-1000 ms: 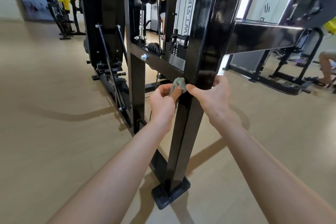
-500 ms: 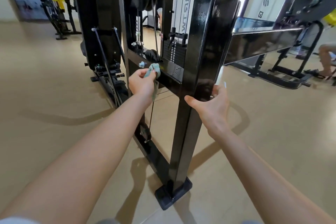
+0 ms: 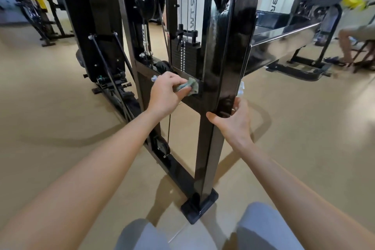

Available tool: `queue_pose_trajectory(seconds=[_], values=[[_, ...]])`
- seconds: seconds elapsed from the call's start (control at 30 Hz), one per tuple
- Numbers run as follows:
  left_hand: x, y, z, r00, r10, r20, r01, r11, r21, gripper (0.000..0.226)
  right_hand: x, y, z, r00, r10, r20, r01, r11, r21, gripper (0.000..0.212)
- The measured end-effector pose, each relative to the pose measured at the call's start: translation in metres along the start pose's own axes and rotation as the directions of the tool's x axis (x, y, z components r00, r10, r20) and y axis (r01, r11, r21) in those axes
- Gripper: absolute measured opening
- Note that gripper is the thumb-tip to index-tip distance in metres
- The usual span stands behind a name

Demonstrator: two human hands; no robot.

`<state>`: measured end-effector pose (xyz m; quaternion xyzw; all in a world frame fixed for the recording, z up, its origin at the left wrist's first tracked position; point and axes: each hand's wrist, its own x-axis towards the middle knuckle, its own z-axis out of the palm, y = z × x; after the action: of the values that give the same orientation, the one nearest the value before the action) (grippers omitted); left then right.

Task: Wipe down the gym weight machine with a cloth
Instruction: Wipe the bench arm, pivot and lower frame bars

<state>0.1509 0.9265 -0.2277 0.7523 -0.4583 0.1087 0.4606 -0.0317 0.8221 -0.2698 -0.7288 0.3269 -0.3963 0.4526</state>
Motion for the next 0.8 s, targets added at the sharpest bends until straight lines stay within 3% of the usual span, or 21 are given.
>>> queue_pose_trajectory(seconds=[0.1,0.2,0.33,0.57,0.8], values=[[0.006,0.007,-0.002,0.956,0.194,0.220,-0.197,0.980,-0.010,0.023,-0.002,-0.002,0.001,1.000,-0.004,-0.003,0.004,1.000,-0.012,0.064],[0.021,0.010,-0.001,0.895,0.270,0.354,-0.299,0.954,0.028,0.024,-0.003,-0.003,0.000,1.000,-0.003,0.008,0.003,1.000,-0.022,0.067],[0.049,0.001,-0.004,0.908,0.112,0.404,-0.191,0.968,0.163,0.028,-0.004,-0.003,-0.004,1.000,-0.003,0.031,0.003,1.000,-0.011,0.070],[0.061,-0.023,-0.020,0.949,-0.069,0.308,-0.034,0.948,0.318,0.038,-0.003,-0.001,-0.006,0.998,0.006,0.056,-0.007,1.000,0.012,0.075],[0.050,-0.010,-0.026,0.893,-0.004,0.451,-0.095,0.976,0.197,0.036,0.000,0.002,-0.004,0.998,0.010,0.060,-0.014,0.998,0.067,0.076]])
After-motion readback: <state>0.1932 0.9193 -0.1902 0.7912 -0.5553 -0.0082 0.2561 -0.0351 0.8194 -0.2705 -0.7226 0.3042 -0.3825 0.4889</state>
